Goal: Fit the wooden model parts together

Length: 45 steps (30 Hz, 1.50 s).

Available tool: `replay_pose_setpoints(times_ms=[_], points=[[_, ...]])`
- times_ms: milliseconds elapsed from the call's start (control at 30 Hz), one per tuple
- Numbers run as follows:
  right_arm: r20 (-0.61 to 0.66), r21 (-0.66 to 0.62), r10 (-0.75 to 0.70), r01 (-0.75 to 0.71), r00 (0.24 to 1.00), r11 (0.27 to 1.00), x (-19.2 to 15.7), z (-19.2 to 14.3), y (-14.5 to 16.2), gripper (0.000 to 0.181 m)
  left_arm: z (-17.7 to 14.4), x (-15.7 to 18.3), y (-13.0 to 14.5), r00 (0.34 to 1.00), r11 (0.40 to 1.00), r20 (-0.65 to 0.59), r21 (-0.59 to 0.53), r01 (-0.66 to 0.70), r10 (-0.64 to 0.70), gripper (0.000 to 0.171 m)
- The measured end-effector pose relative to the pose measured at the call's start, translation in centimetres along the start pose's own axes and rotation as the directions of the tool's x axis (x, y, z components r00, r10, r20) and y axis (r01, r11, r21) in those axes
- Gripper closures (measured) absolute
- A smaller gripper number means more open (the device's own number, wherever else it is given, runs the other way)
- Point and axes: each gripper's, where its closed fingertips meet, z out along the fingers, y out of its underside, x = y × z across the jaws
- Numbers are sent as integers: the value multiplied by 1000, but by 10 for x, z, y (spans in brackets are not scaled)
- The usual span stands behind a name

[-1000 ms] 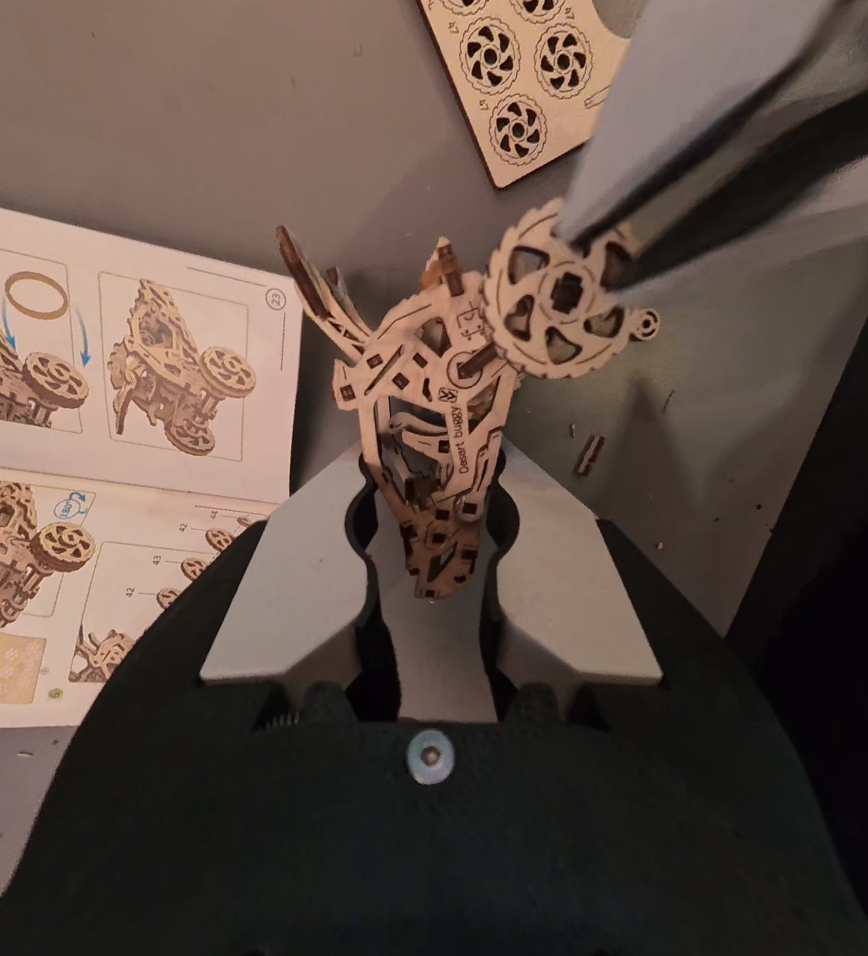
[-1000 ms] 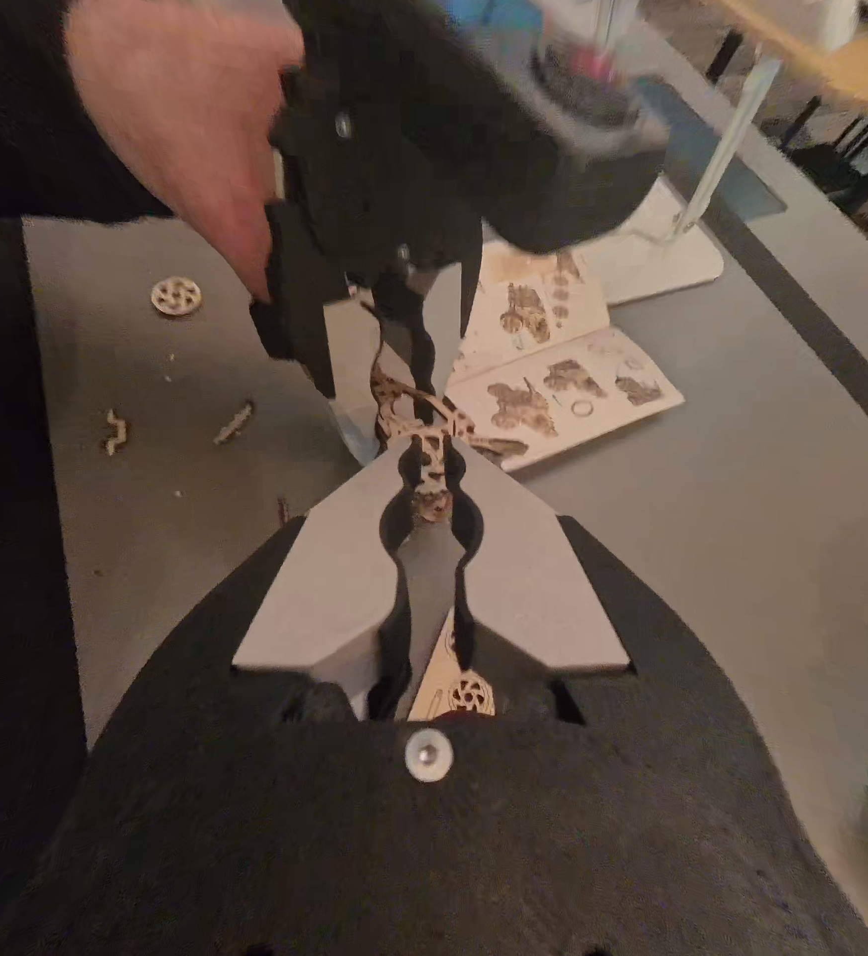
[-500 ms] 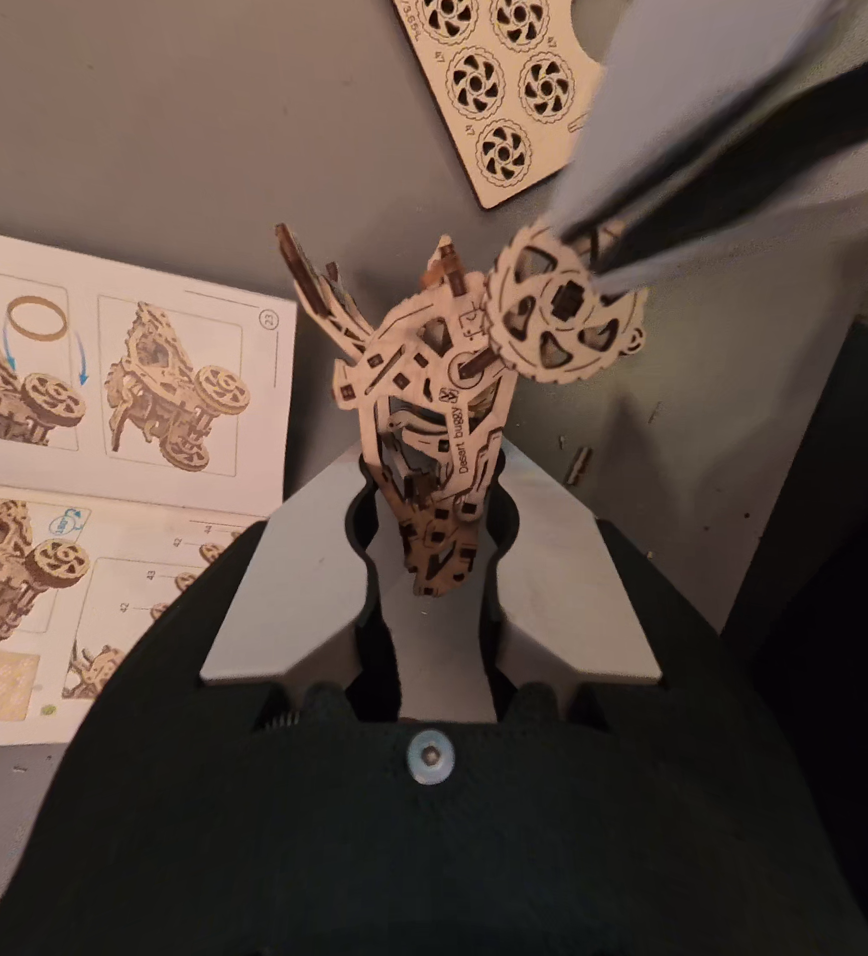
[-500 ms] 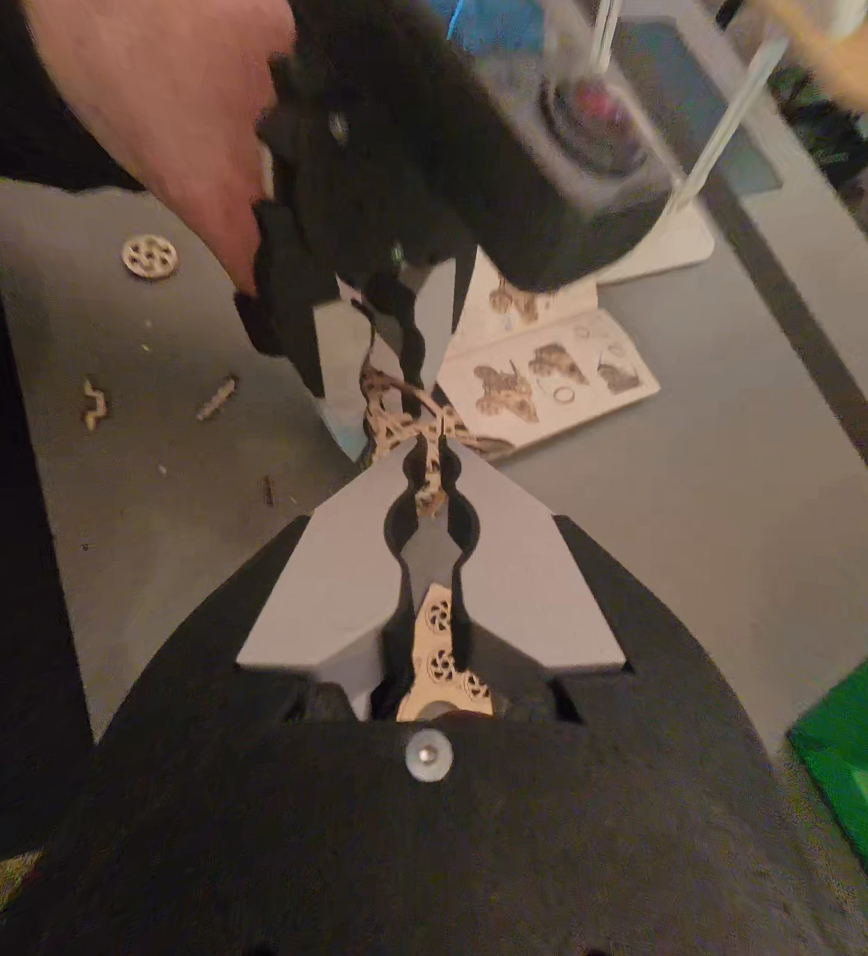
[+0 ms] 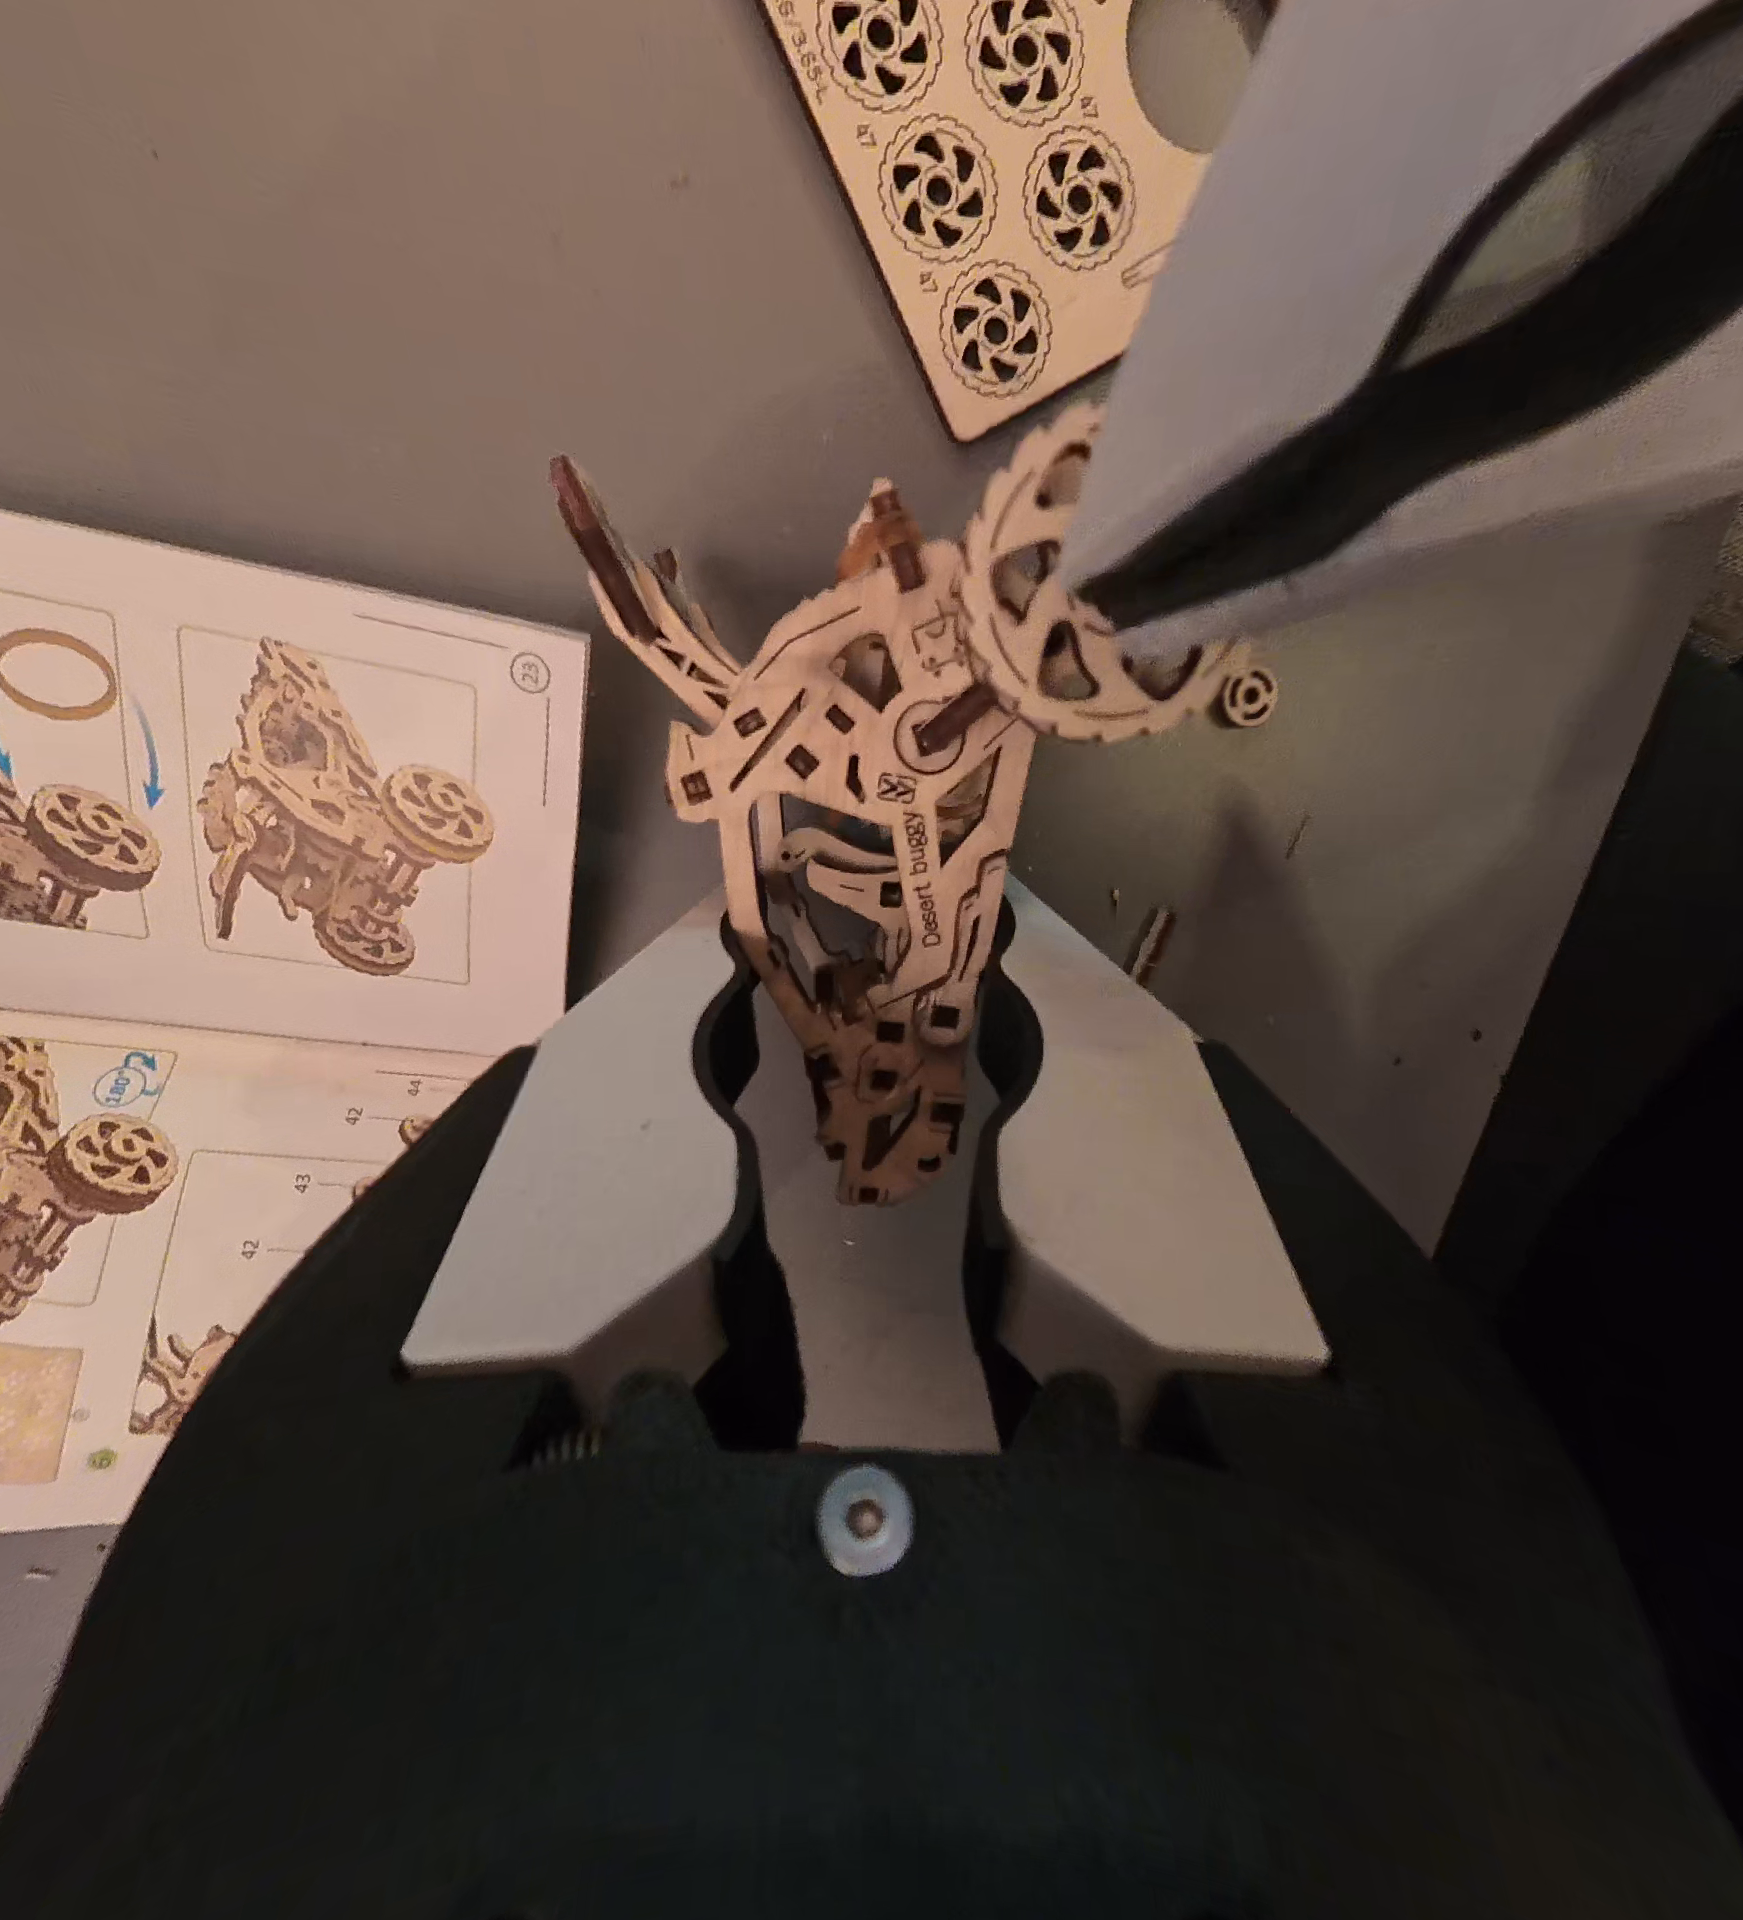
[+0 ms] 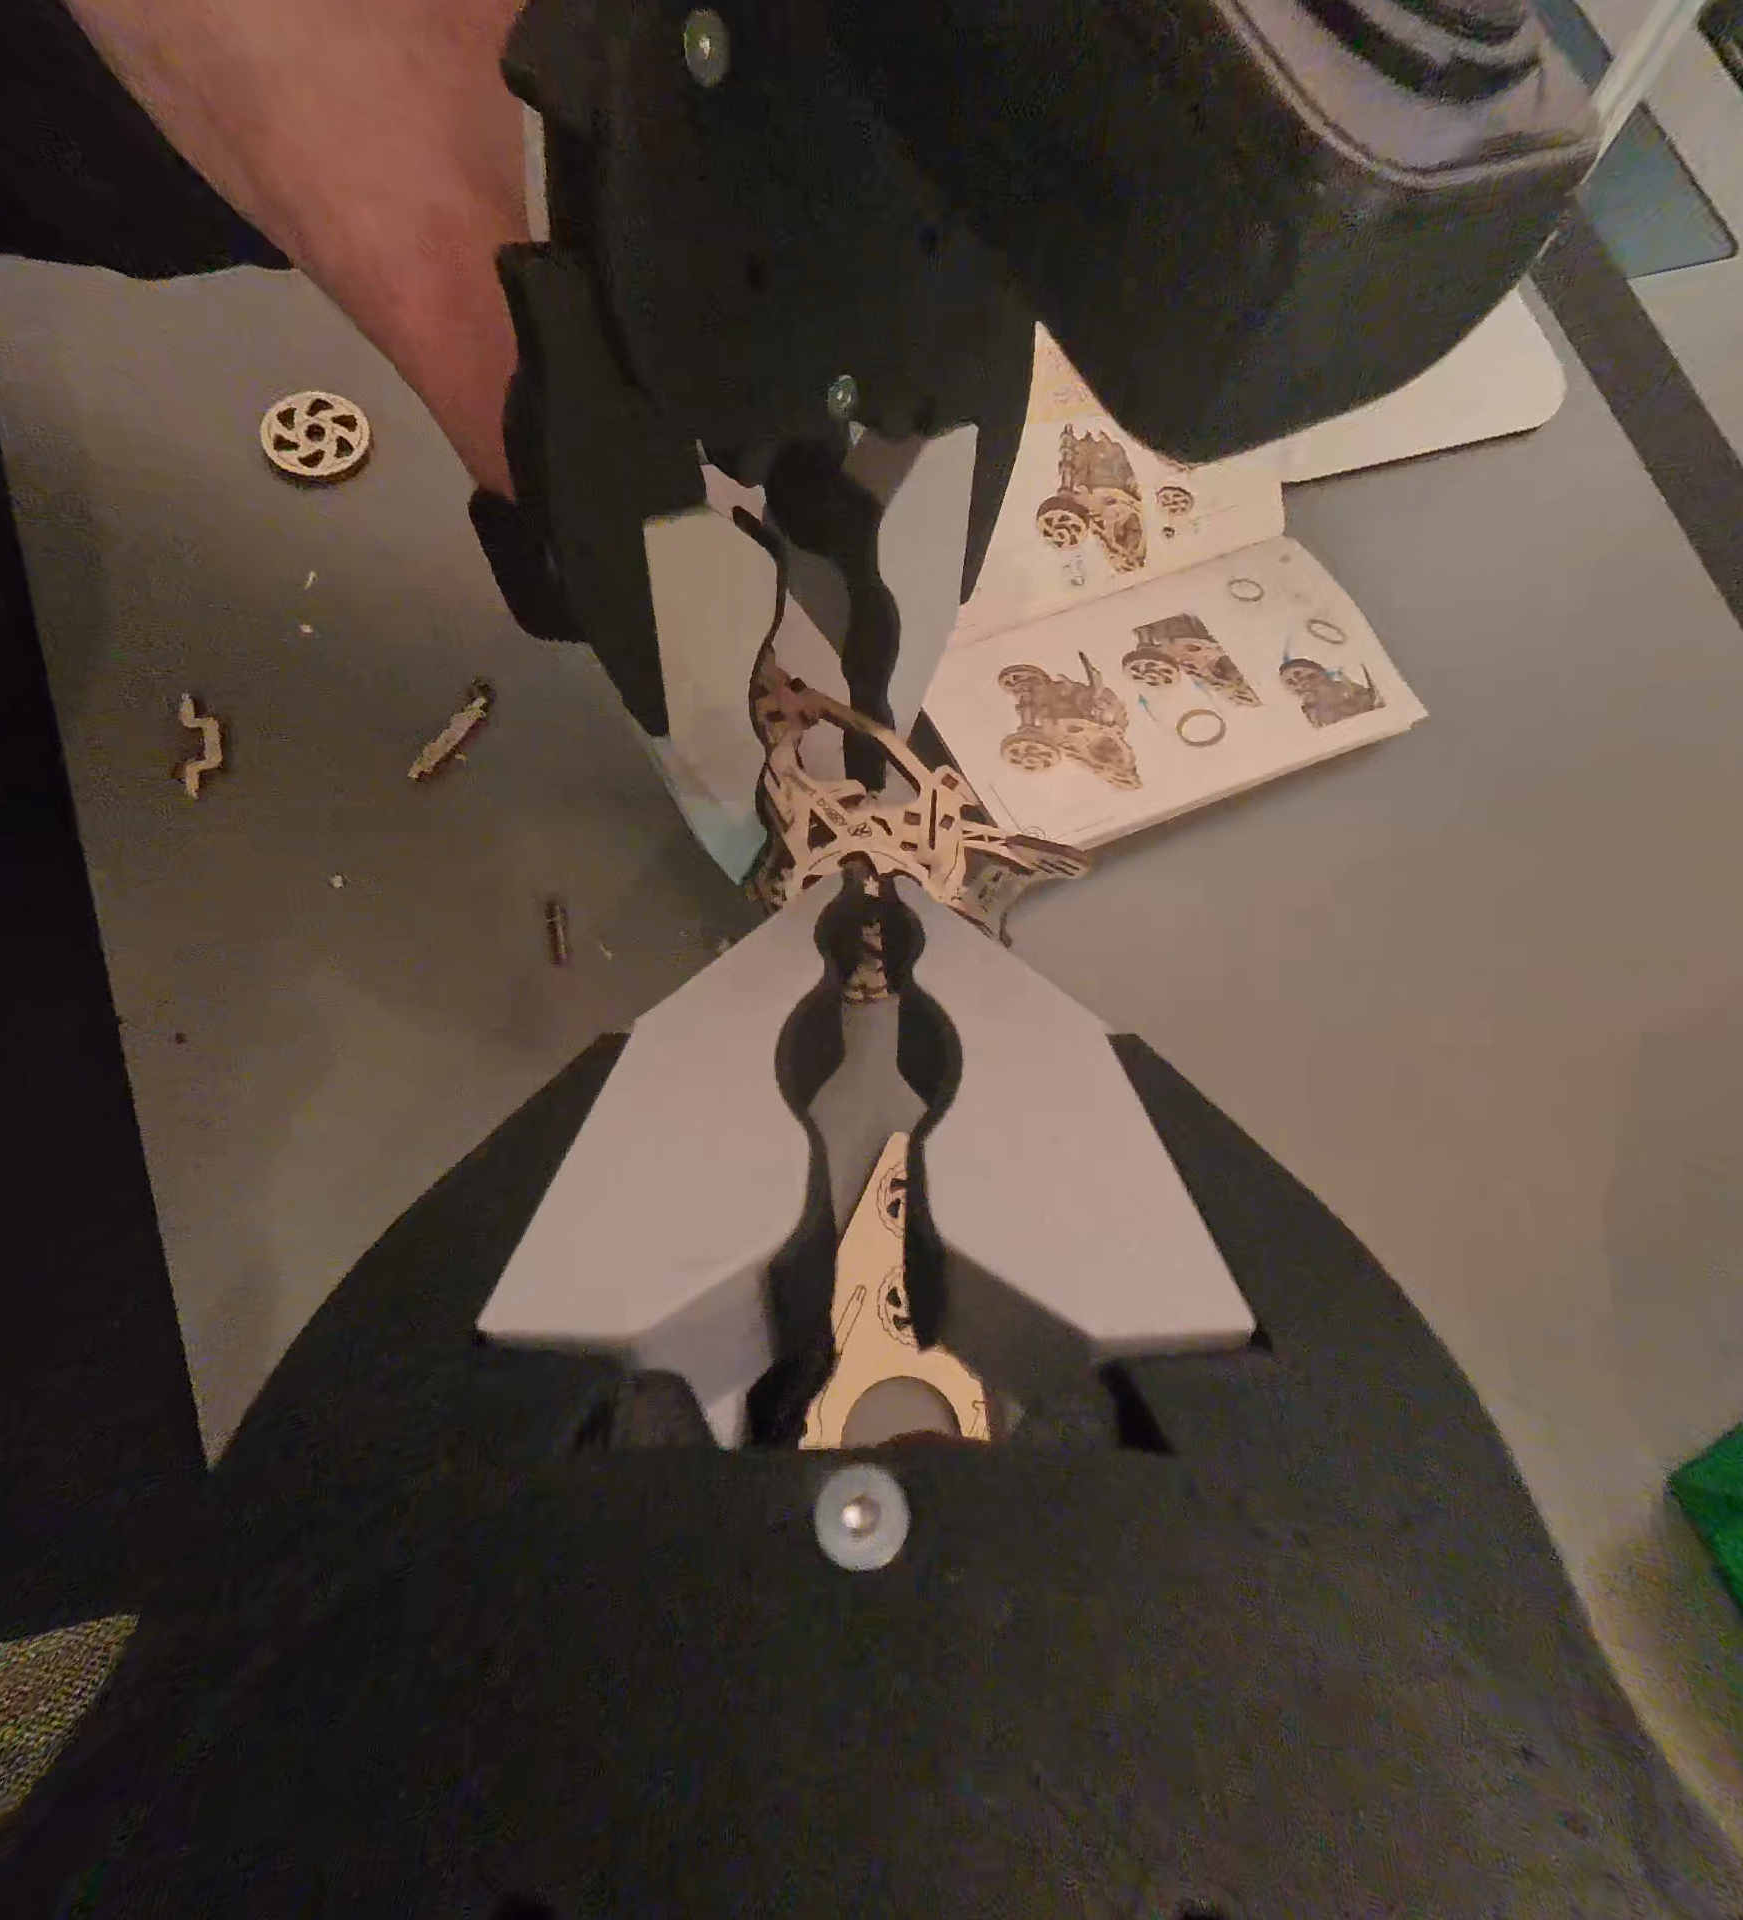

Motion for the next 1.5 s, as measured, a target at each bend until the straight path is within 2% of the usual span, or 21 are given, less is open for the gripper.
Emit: replay_pose_setpoints(times_ms=[633, 700, 767, 967, 1000, 1033, 1300, 1333, 1433, 1500], points=[[-73, 145, 2, 8, 997, 989, -9, -14, 10, 180, -3, 2, -9, 983, 994, 156, -58, -89, 97, 136], [-92, 118, -4, 15, 996, 993, -8, -16, 11, 180, -2, 2, -9, 981, 994, 162, -61, -95, 104, 136], [-118, 73, -8, 17, 993, 997, -4, -19, 11, 162, -1, 4, -10, 979, 992, 167, -66, -106, 116, 136], [-73, 22, -53, 55, 996, 998, -12, -23, 15, 165, 0, 5, -12, 980, 992, 162, -73, -104, 115, 136], [-59, 22, -54, 56, 997, 998, -14, -23, 16, 170, 1, 5, -12, 981, 992, 158, -71, -104, 114, 136], [-40, 29, -48, 49, 998, 998, -16, -22, 15, 174, 1, 5, -12, 981, 992, 158, -72, -102, 112, 136], [17, 47, 64, -65, 998, 997, -12, -23, 20, 173, 1, 6, -13, 983, 992, 142, -73, -105, 114, 136], [12, 34, 54, -55, 998, 998, -11, -24, 20, 181, 1, 6, -14, 981, 991, 145, -74, -115, 125, 136], [24, 12, 50, -50, 998, 999, -13, -25, 20, 176, 2, 7, -15, 979, 989, 154, -84, -118, 130, 136], [-6, -17, 25, -25, 1000, 1000, -8, -26, 23, 179, 2, 7, -16, 983, 991, 142, -70, -112, 121, 136]])
